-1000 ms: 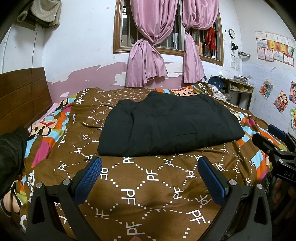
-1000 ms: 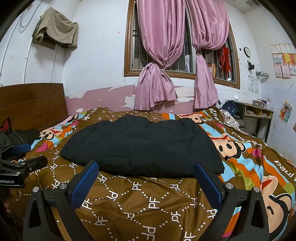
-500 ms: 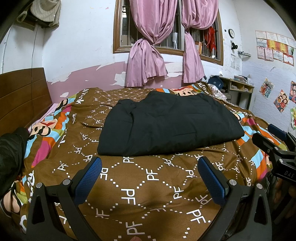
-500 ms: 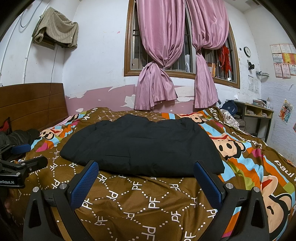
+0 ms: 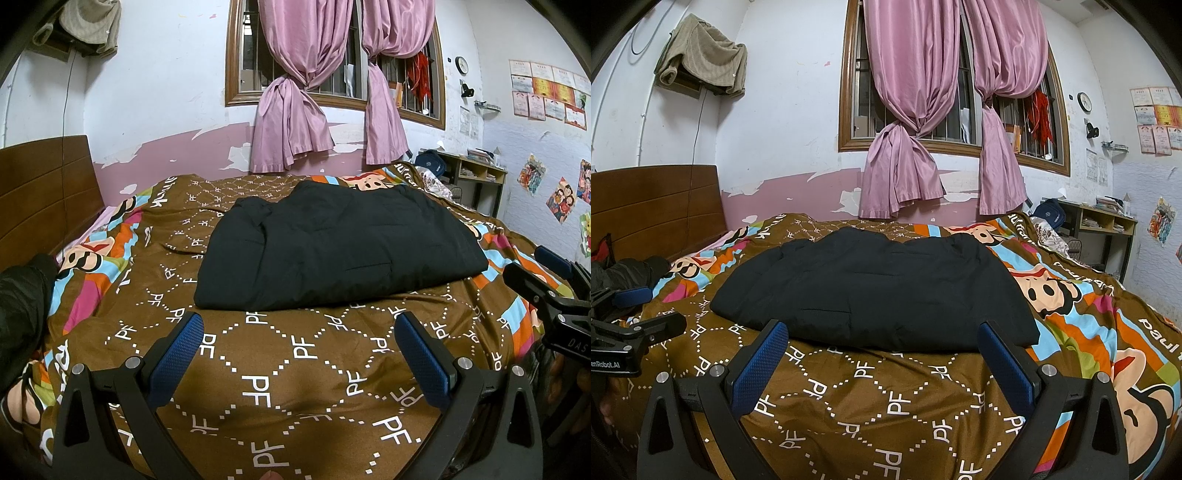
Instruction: Fold large clothes
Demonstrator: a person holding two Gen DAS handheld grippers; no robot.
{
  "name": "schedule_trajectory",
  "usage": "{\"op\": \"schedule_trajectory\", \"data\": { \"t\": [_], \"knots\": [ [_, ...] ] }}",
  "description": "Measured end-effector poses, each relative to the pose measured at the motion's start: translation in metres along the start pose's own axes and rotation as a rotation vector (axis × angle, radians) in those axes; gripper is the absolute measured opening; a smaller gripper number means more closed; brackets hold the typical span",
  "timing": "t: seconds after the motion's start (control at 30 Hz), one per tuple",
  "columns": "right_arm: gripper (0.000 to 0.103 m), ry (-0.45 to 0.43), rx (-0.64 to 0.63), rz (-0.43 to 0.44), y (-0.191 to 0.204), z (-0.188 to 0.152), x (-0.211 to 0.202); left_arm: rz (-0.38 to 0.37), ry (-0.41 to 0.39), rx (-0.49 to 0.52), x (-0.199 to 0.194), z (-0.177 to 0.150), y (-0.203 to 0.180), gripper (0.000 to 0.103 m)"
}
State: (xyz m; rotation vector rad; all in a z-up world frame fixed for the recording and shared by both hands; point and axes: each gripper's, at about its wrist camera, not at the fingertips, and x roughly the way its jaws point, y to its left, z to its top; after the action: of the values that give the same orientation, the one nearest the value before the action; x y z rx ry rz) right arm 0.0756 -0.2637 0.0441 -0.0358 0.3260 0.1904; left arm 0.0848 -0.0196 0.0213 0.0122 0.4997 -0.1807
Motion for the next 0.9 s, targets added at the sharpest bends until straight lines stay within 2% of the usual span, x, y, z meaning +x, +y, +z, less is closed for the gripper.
{"op": "schedule_trajectory", "data": {
  "t": [0.9],
  "knots": [
    [0.103, 0.002, 0.0, 0.0, 0.0003, 0.001, 0.0003, -0.021, 0.003, -0.019, -0.0001, -0.0034, -0.0001, 0.101]
  ]
}}
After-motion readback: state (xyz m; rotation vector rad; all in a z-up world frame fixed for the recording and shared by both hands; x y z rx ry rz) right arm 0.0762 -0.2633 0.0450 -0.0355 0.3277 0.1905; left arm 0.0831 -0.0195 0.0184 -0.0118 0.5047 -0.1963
